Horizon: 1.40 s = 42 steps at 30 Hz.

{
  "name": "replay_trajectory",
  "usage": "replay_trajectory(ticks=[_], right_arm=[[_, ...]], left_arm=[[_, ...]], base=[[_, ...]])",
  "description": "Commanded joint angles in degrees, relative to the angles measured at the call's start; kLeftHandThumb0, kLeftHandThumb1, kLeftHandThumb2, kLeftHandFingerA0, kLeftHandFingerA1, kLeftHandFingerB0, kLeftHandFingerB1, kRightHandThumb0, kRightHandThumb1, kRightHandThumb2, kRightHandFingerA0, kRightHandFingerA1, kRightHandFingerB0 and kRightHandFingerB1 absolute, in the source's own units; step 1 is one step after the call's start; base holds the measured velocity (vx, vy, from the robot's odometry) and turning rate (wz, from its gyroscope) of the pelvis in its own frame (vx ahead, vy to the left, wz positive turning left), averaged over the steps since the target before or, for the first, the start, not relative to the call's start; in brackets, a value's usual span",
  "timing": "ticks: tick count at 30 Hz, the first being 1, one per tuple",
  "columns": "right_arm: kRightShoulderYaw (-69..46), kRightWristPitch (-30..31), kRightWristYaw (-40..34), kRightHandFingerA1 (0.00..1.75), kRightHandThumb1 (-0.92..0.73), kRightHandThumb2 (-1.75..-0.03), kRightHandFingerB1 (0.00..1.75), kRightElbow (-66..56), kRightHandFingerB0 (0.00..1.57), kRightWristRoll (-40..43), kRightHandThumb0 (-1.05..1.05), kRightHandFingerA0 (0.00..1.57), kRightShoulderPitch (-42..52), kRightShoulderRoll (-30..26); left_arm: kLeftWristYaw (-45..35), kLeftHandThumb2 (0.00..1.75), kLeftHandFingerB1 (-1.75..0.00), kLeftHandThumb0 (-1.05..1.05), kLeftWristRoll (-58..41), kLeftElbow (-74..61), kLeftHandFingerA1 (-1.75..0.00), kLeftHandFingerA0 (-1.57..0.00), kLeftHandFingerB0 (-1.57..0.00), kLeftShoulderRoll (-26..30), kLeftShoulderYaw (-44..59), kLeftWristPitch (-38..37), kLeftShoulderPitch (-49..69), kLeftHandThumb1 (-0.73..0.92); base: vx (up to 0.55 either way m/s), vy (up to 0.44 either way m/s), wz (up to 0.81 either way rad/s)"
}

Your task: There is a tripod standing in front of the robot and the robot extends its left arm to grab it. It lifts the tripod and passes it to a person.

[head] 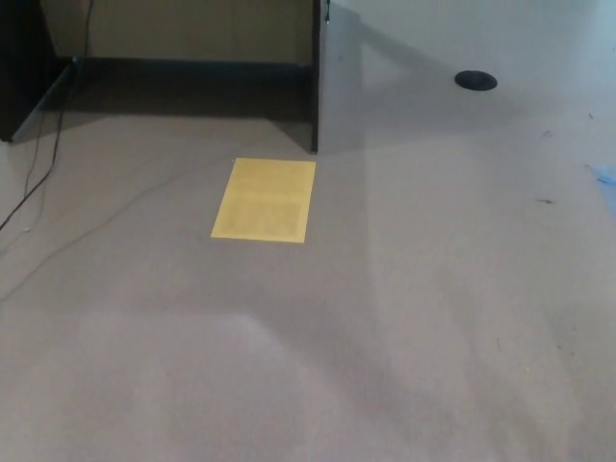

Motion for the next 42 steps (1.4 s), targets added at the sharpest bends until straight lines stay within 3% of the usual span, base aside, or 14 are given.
replay_trajectory(ticks=[1, 7, 16, 23, 42], right_arm=[[-0.3, -0.6, -0.9, 0.42, -0.67, -0.60, 0.37, 0.9, 0.53, 0.3, -0.38, 0.69, 0.0, 0.0], [0.0, -0.8, -1.8, 0.42, -0.67, -0.60, 0.38, 0.8, 0.54, -0.1, -0.38, 0.71, 0.6, -0.1], [0.2, 0.2, -1.4, 0.41, -0.67, -0.61, 0.37, 0.9, 0.52, -0.2, -0.38, 0.66, 0.0, 0.0], [0.4, 0.5, -1.6, 0.43, -0.67, -0.61, 0.37, 0.7, 0.53, -0.3, -0.38, 0.72, 0.3, -0.1], [0.3, -0.5, -1.6, 0.42, -0.67, -0.61, 0.37, 0.9, 0.53, 0.2, -0.38, 0.71, 1.0, 0.0]], left_arm=[[2.6, 0.70, -0.35, -0.60, 5.1, 3.5, -0.42, -0.17, -0.11, 3.4, -4.3, -3.4, -1.9, 0.44], [2.7, 0.75, -0.38, -0.59, 5.4, 4.6, -0.46, -0.29, -0.17, 4.3, -7.4, -3.2, -1.8, 0.47], [1.4, 0.72, -0.37, -0.55, 4.7, 5.7, -0.45, -0.28, -0.16, 4.7, -7.9, -4.0, -2.3, 0.46], [1.0, 0.71, -0.37, -0.54, 4.8, 6.2, -0.46, -0.32, -0.15, 4.7, -7.9, -3.8, -2.5, 0.45], [1.0, 0.69, -0.36, -0.53, 5.1, 6.3, -0.42, -0.22, -0.15, 4.7, -8.0, -3.9, -2.6, 0.44]], base=[[0.00, 0.000, 0.00], [0.00, 0.000, 0.00], [0.00, 0.000, 0.00], [0.00, 0.000, 0.00], [0.00, 0.000, 0.00]])
